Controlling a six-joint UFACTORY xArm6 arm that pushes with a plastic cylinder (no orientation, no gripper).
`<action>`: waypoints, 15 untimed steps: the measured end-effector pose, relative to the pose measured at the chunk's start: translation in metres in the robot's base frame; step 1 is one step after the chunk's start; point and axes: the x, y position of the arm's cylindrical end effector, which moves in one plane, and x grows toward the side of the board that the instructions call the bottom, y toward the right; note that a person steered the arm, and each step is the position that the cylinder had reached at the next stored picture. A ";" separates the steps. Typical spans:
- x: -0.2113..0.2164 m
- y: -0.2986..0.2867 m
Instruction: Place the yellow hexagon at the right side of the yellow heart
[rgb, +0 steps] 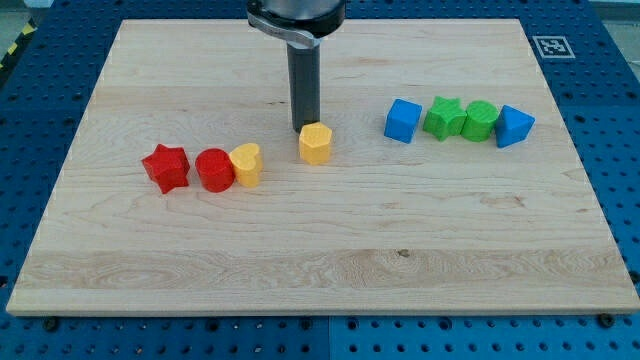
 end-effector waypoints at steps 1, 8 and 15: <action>0.001 0.000; 0.032 0.002; 0.060 0.067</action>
